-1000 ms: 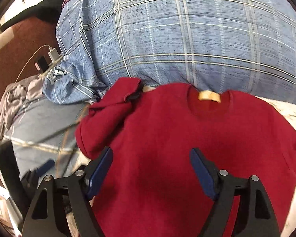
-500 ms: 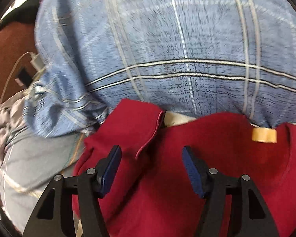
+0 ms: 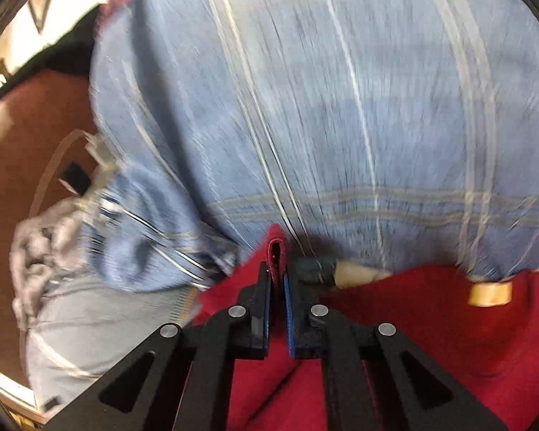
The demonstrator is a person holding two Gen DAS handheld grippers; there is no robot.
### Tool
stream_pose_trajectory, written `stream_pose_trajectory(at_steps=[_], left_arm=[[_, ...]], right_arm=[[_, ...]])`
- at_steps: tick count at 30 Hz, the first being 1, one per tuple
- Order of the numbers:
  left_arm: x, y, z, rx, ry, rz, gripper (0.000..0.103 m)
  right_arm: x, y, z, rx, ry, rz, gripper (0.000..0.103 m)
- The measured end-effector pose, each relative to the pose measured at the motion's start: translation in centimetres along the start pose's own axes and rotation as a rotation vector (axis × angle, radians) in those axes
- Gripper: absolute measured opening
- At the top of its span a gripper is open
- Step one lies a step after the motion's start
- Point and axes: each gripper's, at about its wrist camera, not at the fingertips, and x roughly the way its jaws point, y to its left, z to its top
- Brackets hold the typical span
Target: Fold small clothes
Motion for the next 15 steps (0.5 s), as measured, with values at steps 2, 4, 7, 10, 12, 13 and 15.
stream_pose_trajectory(at_steps=[2,4,7,10,12,13,15], left_arm=[[-0.1,-0.1,-0.1,0.0,-0.002,0.003,0.103],[-0.7,0.0,-0.3,-0.001,-0.004,0.002,0.103],[-1.6,0.1,-0.3,-0.002,-0.027,-0.015,0.103],[-3.5,0.4,-0.3,0.0,-0.078,-0.056,0.103],[-4.9,0.7,-0.3,0.0,-0.111,-0.101,0.103],[-5.6,0.9,-0.4,-0.001,-0.127,-0.128,0.103],[-6.7,1.3,-0.7,-0.003,-0.154,-0.16,0.103]], right_arm=[[-3.6,0.4,0.7,-0.014,-0.057,0.023,0.005],[-7.2,0.2,1.3,-0.018,-0.104,0.038,0.005],[-12.6,-1.0,1.9,-0.028,-0.16,0.045,0.005],[-16.6,-2.8,0.9,-0.055,-0.191,-0.004,0.005],[-18.5,-5.1,0.0,-0.06,-0.178,-0.073,0.005],[-19.4,-6.6,-0.7,-0.056,-0.173,-0.116,0.005],[-20.7,-9.5,-2.1,-0.024,-0.161,-0.167,0.005]])
